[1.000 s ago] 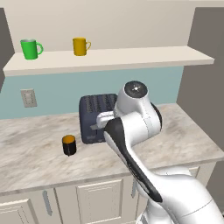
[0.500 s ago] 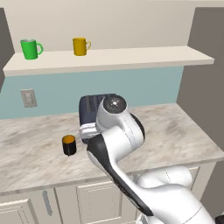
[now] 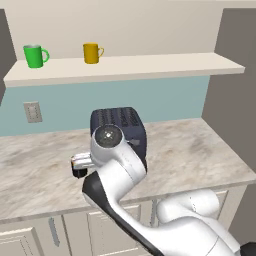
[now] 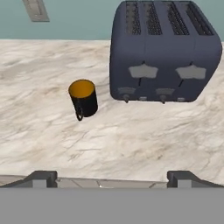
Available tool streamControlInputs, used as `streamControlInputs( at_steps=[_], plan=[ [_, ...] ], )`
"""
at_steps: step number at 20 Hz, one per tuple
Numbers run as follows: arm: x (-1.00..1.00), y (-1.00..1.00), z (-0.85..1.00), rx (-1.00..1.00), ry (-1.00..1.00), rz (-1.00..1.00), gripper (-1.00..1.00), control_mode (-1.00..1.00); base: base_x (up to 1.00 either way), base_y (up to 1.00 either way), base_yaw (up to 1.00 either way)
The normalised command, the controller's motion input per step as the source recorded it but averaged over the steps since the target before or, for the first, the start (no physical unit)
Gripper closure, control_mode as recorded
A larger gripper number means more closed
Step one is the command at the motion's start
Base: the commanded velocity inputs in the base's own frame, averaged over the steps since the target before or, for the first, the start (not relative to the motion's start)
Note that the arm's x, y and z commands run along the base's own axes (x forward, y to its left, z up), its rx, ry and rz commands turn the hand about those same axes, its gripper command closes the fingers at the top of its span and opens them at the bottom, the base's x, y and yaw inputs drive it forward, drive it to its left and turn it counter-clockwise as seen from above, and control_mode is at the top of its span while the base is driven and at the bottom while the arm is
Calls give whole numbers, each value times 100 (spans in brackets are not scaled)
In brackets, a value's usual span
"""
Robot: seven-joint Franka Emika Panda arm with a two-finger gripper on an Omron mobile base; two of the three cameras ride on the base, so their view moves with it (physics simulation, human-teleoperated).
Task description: Pick the mug on the counter and place it in the cabinet with the handle facing the right, like the mugs already inside.
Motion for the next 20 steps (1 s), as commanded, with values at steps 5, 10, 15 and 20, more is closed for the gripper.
streamControlInputs(
  at_steps=[5,10,15,20],
  plan=[
    [-6,35,-15,-4,-13,0,-100,-100,0,0,0],
    [-8,26,-13,-3,-15,0,-100,-100,0,0,0],
    [-11,18,-15,0,-11,0,-100,-100,0,0,0],
    [-12,12,-18,0,-14,0,-100,-100,0,0,0]
  ],
)
